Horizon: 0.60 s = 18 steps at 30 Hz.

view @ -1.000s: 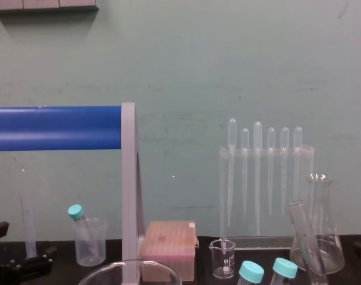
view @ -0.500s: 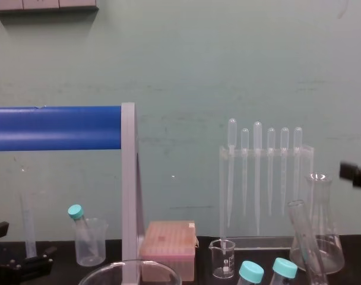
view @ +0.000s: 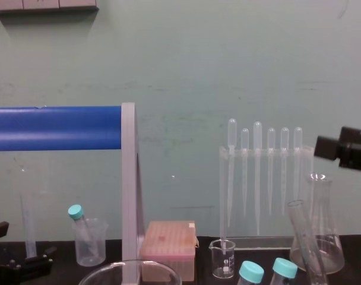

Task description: Hold the test tube with one hand and immerse one end into the beaker, then return it to the test tube rack.

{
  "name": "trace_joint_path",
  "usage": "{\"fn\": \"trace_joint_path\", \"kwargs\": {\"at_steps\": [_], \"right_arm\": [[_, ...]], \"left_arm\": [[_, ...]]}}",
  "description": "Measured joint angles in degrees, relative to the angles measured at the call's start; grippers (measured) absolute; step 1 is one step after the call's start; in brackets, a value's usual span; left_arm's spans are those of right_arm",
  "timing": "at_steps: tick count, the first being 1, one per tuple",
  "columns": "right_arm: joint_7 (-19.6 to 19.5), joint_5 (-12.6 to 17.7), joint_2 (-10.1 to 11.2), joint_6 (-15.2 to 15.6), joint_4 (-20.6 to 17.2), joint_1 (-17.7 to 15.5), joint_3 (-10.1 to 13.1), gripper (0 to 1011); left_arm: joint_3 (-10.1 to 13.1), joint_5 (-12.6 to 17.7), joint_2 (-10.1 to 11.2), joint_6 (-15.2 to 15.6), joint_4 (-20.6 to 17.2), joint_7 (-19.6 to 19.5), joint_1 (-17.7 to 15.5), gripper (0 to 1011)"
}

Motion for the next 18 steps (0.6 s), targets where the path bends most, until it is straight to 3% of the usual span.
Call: {"fn": "trace_joint_path", "kwargs": {"at_steps": [8,18], "right_arm": [[3.52,-0.47,0.48,2.05,0.56,0.77,-2.10,1004],[3.42,-1.50,-0.38,4.23,2.57,2.49,-4.46,1004]], "left_arm": [[0.00,0.00,0.00,0.00,0.00,0.00,0.00,1000],[0.00,0.00,0.00,0.00,0.00,0.00,0.00,1000]]}}
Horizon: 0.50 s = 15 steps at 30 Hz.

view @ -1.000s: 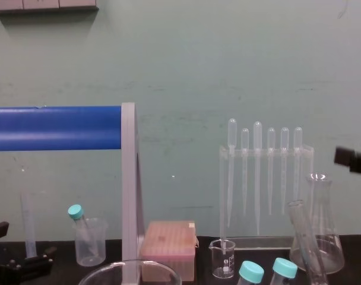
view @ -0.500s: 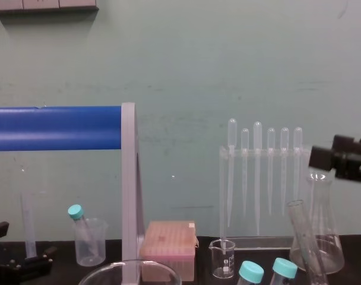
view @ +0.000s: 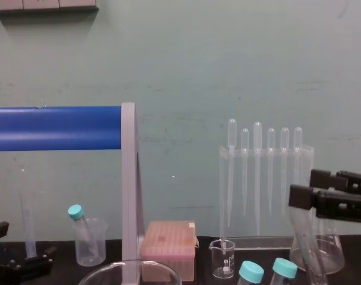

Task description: Hold the test tube with one hand and immerse one end into the beaker, then return it to the test tube rack.

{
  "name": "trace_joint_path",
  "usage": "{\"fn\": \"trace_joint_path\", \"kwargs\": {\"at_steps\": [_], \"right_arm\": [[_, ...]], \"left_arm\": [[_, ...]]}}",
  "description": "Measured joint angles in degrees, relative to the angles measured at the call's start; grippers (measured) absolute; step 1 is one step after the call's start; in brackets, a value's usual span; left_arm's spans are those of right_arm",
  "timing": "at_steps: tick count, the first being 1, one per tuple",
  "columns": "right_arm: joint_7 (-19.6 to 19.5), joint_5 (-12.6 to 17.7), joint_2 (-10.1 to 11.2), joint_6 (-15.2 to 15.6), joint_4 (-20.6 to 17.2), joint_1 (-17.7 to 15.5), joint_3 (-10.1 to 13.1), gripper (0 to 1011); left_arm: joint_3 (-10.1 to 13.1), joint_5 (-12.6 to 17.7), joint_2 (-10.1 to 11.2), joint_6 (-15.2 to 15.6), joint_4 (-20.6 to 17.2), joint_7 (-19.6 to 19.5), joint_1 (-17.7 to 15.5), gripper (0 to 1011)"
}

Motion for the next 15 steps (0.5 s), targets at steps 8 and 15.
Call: {"fn": "trace_joint_path", "kwargs": {"at_steps": [8,15], "right_arm": [[-1.51,-0.83,-1.25,1.86,2.01,1.48,-1.43,1004],[-2.11,-1.65,-2.14,2.82,3.45,2.58,-2.60,1004]], "left_arm": [[0.00,0.00,0.00,0.00,0.00,0.00,0.00,1000],[0.00,0.00,0.00,0.00,0.00,0.00,0.00,1000]]}}
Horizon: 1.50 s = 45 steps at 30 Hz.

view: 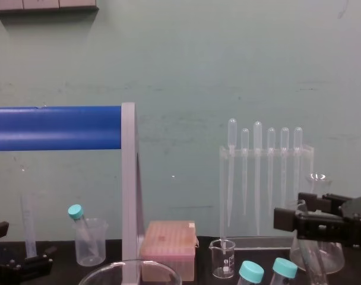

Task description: Hold the test tube with one hand and immerse one end into the beaker, then return it to the test tube rack.

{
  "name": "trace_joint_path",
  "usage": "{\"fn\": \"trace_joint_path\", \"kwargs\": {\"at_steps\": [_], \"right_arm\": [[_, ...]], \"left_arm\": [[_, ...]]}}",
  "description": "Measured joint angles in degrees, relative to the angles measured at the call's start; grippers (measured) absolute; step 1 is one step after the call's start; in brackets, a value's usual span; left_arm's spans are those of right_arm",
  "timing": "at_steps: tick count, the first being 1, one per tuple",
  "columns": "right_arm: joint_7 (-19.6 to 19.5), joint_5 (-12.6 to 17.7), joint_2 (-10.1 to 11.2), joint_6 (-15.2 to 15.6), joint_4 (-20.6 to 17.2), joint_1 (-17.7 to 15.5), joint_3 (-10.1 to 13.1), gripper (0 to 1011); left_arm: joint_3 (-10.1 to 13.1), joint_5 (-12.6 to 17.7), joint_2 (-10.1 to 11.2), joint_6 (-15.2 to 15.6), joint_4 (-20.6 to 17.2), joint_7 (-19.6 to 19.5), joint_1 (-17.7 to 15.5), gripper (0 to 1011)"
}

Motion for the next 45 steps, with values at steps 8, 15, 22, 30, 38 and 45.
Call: {"fn": "trace_joint_path", "kwargs": {"at_steps": [8,15,22,30,38,45], "right_arm": [[-0.32,-0.54,-0.51,0.72,0.81,0.68,-0.78,1004],[-0.75,-1.00,-0.86,1.31,1.46,1.11,-1.23,1004],[-1.03,-1.12,-1.32,1.48,2.16,1.49,-1.32,1004],[-0.97,-1.55,-1.57,1.66,2.70,1.94,-1.79,1004],[-0.91,-1.58,-1.39,1.72,2.45,1.70,-1.76,1004],[-0.99,-1.51,-1.13,1.72,1.93,1.29,-1.38,1004]], "left_arm": [[0.00,0.00,0.00,0.00,0.00,0.00,0.00,1000],[0.00,0.00,0.00,0.00,0.00,0.00,0.00,1000],[0.00,0.00,0.00,0.00,0.00,0.00,0.00,1000],[0.00,0.00,0.00,0.00,0.00,0.00,0.00,1000],[0.00,0.00,0.00,0.00,0.00,0.00,0.00,1000],[0.00,0.00,0.00,0.00,0.00,0.00,0.00,1000]]}}
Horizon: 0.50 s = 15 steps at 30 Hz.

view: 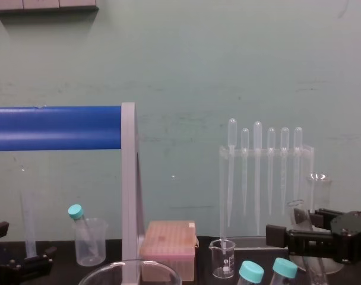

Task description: Hold the test tube with one hand and immerse one end into the beaker, then return it to the test tube rack.

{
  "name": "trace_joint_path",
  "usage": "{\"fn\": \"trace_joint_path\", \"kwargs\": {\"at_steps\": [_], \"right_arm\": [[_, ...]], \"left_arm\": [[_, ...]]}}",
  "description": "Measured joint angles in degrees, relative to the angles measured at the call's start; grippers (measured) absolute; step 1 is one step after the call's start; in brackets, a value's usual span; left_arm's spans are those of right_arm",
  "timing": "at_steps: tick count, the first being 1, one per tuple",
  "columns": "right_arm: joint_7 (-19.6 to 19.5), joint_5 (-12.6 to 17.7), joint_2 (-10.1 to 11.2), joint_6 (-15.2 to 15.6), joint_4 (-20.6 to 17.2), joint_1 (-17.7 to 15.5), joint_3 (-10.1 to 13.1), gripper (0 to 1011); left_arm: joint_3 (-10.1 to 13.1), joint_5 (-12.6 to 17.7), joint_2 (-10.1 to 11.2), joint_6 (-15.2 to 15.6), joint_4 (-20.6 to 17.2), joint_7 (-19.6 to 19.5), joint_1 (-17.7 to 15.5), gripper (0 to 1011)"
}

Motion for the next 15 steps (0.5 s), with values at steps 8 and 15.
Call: {"fn": "trace_joint_path", "kwargs": {"at_steps": [8,15], "right_arm": [[-0.15,0.05,0.14,-0.18,-0.23,-0.23,0.19,1004],[-0.16,0.07,0.14,-0.21,-0.23,-0.22,0.19,1004]], "left_arm": [[0.00,0.00,0.00,0.00,0.00,0.00,0.00,1000],[0.00,0.00,0.00,0.00,0.00,0.00,0.00,1000]]}}
